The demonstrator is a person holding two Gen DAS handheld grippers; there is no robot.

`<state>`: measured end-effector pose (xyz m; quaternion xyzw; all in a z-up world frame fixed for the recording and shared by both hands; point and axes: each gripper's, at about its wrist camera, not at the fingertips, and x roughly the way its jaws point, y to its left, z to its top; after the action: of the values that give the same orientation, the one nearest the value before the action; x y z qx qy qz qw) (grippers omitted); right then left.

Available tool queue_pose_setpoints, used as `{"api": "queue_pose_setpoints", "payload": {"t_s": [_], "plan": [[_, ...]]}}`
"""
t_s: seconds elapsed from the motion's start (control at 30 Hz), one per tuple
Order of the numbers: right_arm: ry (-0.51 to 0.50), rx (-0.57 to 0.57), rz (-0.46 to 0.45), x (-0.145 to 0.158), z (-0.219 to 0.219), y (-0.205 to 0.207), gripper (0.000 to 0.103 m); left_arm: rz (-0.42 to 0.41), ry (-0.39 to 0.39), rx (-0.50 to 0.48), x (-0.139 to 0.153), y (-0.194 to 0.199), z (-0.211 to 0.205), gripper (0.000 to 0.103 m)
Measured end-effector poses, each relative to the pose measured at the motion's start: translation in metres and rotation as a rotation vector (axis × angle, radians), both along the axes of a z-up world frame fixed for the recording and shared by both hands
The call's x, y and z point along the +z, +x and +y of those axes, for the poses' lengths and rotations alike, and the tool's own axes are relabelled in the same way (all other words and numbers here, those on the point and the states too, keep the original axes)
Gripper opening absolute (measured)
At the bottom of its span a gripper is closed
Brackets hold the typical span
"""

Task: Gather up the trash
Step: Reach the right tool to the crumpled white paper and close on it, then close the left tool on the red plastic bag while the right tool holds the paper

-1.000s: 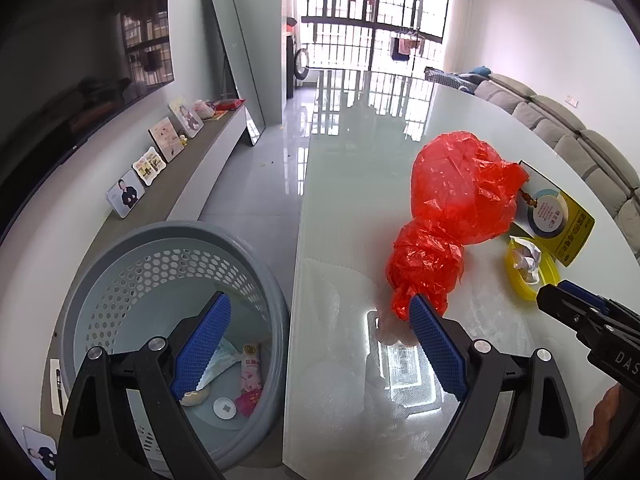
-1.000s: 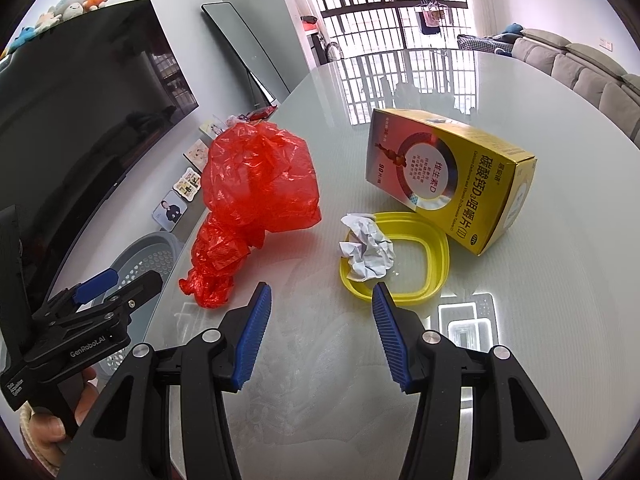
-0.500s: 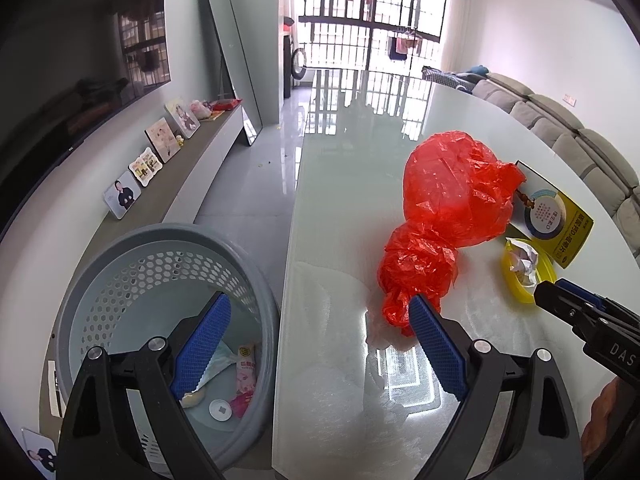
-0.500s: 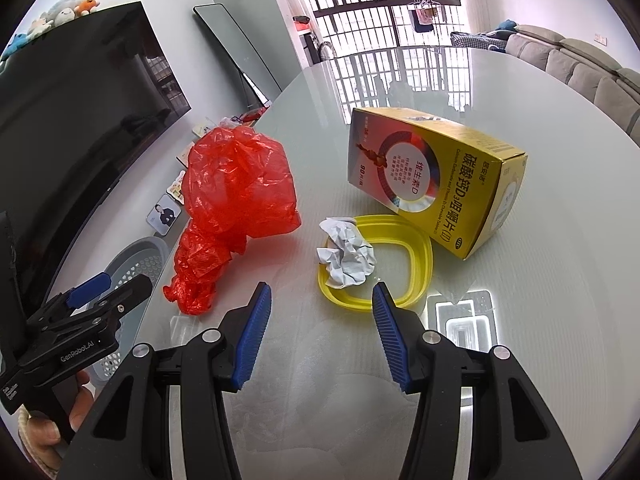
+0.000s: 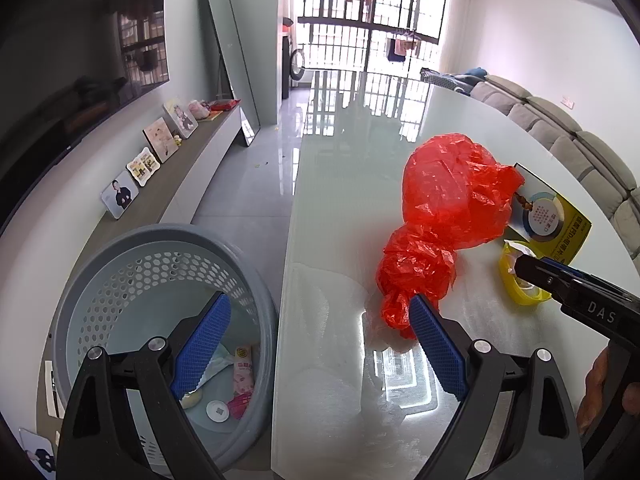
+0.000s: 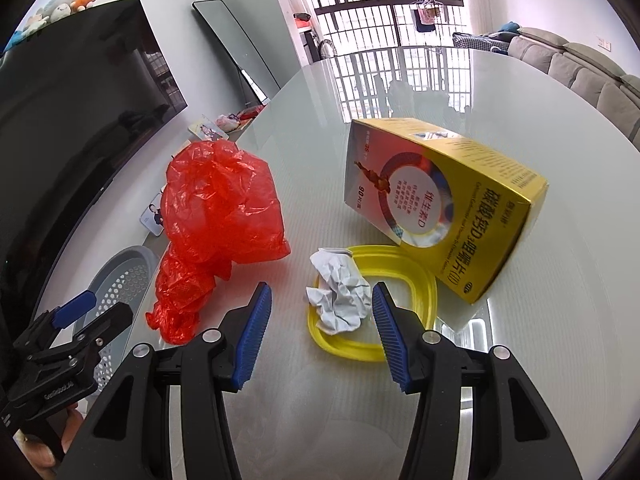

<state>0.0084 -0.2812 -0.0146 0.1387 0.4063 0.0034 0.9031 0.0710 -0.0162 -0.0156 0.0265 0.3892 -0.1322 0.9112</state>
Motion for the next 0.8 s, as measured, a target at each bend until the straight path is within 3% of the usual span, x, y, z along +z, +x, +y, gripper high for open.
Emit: {"api": "queue_pose_setpoints", "payload": {"t_s": [0.1,0.4,0.8], "plan": [[-0.001,0.001,0.014,-0.003,0.000,0.007,0.049,0.000,-0.002,0.001,0.000,-0.001,0.001,0.089],[0.006,0.010,0.025,-0.007,-0.001,0.013,0.028,0.005,-0.004,-0.004,0.001,-0.004,-0.001,0.089],[0.029,0.000,-0.036,0.008,-0.005,-0.017,0.027,-0.002,0.001,-0.011,0.002,-0.007,-0.006,0.089]]}}
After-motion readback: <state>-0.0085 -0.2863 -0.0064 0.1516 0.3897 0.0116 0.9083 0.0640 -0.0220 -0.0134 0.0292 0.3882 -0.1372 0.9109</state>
